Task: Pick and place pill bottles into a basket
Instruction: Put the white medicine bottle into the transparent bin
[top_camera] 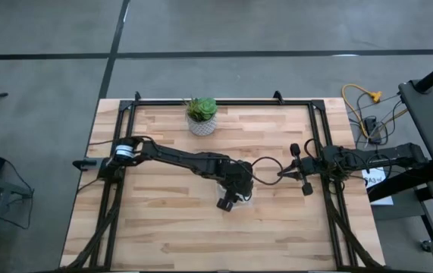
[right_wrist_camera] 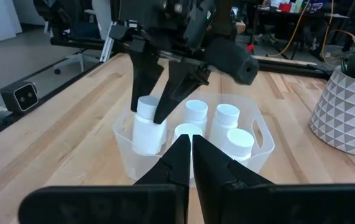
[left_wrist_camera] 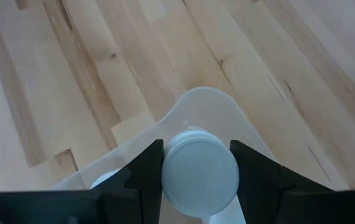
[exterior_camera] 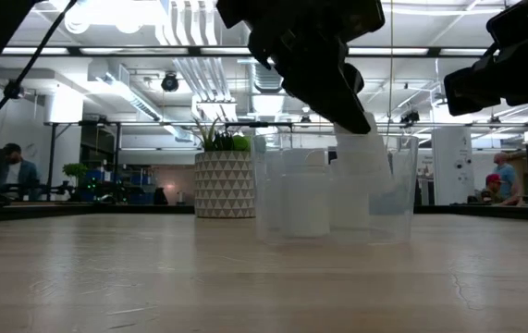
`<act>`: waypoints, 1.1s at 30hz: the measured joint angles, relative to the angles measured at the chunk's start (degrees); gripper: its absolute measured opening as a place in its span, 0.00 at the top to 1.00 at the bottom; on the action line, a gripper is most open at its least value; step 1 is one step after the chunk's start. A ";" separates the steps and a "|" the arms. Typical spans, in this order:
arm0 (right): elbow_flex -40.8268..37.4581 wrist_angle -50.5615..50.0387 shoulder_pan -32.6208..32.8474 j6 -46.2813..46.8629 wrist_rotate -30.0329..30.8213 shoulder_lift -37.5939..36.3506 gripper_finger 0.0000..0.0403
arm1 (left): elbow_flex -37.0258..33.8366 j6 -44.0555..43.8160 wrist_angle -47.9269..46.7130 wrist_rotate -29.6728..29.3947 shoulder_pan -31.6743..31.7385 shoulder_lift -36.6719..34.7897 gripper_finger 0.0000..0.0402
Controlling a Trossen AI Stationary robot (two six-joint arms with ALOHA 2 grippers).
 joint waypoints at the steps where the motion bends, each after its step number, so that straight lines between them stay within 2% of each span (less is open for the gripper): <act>1: 0.00 -0.03 0.00 0.02 0.00 0.01 0.98 | 0.00 -0.01 0.02 0.15 0.00 0.27 0.65; 33: 0.00 -0.28 0.00 0.76 0.02 0.00 0.98 | -0.07 -0.26 1.14 1.27 1.56 1.11 0.65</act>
